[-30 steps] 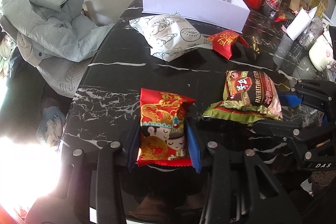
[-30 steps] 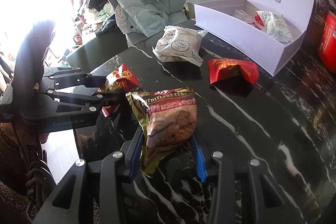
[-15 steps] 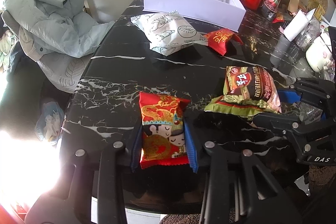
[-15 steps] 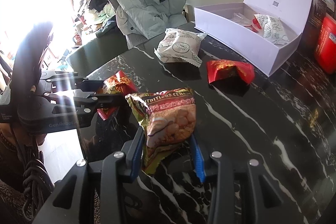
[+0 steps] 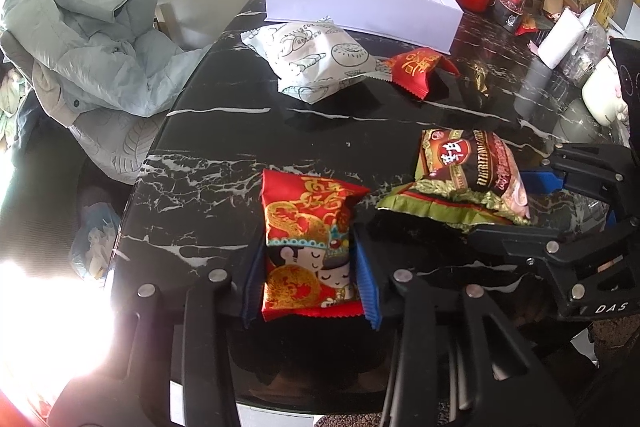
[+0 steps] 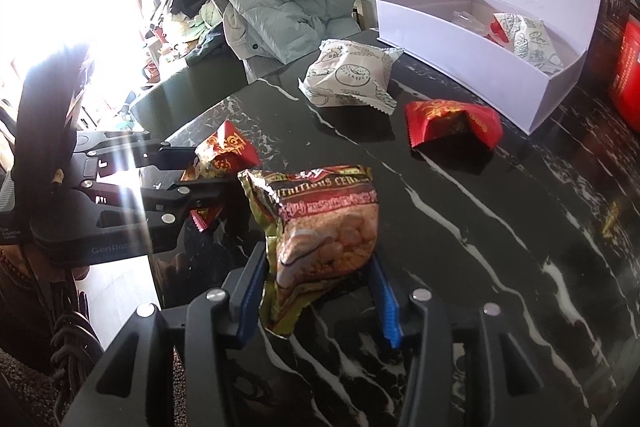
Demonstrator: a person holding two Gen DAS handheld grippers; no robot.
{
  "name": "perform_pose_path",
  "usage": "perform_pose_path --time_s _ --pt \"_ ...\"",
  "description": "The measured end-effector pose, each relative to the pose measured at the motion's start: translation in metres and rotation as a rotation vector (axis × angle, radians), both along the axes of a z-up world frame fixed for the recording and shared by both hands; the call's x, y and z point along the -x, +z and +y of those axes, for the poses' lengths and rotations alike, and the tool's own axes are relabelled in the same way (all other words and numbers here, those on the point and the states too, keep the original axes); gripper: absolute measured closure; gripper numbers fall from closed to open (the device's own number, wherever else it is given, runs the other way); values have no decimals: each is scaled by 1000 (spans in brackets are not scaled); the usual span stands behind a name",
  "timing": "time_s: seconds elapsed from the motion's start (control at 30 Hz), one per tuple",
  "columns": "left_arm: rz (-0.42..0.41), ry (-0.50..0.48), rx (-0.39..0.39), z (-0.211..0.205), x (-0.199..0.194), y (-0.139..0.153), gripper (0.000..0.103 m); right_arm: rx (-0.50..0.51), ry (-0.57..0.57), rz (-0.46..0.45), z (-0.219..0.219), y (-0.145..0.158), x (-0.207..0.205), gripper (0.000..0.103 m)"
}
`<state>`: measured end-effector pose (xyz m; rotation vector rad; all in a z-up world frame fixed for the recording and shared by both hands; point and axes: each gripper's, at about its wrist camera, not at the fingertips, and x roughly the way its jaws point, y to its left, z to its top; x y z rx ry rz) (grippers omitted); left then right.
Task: Organize objects
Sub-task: 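Lift the cartoon snack bag with the left gripper while the right lifts the cereal bag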
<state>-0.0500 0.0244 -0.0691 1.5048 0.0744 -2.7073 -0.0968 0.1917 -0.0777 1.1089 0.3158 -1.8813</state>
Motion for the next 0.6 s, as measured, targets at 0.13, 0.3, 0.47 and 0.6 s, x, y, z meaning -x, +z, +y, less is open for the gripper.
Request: perform_pose_path --time_s 0.13,0.3,0.47,0.6 --pt "5 13 0 0 0 0 66 23 -5 -13 -1 -1 2 54" --pt "-7 41 -26 -6 -1 2 69 59 -16 -17 3 3 2 61" --pt "-11 55 -41 -9 -5 5 71 68 -14 -1 2 11 1 62" --pt "0 58 -41 -10 -6 13 71 77 -7 5 0 19 1 62"
